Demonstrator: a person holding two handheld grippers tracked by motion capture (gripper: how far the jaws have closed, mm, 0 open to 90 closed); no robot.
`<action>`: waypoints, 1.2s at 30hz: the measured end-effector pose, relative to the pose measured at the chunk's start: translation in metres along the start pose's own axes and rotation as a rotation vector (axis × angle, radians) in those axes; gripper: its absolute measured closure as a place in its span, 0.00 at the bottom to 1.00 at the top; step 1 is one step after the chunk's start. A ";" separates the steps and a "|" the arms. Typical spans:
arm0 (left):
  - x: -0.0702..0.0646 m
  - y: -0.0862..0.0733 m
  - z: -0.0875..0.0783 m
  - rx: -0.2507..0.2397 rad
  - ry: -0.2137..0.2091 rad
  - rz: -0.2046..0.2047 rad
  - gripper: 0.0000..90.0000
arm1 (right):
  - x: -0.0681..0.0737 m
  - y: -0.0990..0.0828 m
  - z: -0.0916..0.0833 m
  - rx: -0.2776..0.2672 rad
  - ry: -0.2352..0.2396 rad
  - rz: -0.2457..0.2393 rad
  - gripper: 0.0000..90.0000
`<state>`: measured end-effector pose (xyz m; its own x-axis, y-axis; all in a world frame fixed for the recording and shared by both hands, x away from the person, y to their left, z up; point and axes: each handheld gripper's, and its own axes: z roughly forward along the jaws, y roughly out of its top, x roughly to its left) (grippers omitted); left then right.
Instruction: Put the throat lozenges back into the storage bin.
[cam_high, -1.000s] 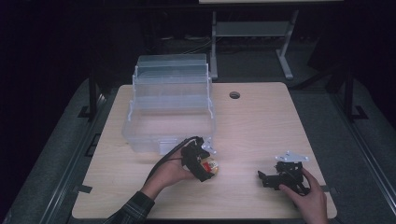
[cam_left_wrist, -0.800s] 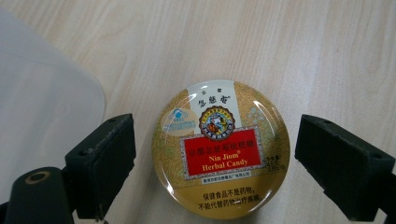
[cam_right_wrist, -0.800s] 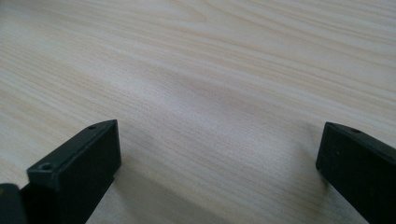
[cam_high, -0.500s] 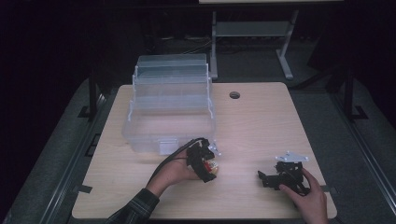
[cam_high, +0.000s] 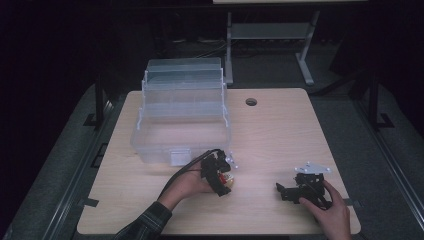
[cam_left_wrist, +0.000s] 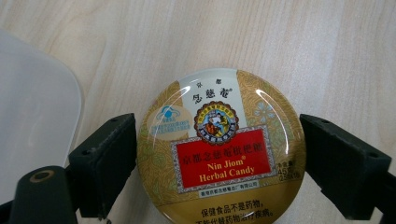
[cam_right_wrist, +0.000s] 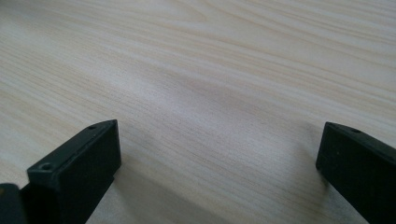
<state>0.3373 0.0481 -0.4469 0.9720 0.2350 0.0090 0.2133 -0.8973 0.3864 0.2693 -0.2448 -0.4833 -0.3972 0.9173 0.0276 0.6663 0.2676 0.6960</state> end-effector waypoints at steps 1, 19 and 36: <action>0.000 0.000 0.000 0.002 0.000 0.001 0.15 | 0.000 0.000 0.000 0.000 0.000 0.000 0.00; 0.001 -0.001 0.000 0.003 -0.007 -0.008 0.22 | 0.000 0.000 0.000 0.001 0.000 0.001 0.00; 0.001 -0.005 -0.020 -0.028 -0.015 -0.035 0.22 | 0.000 0.000 0.000 0.001 0.000 0.000 0.00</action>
<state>0.3357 0.0604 -0.4300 0.9653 0.2604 -0.0191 0.2450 -0.8778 0.4118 0.2690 -0.2449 -0.4832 -0.3969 0.9174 0.0277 0.6670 0.2676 0.6953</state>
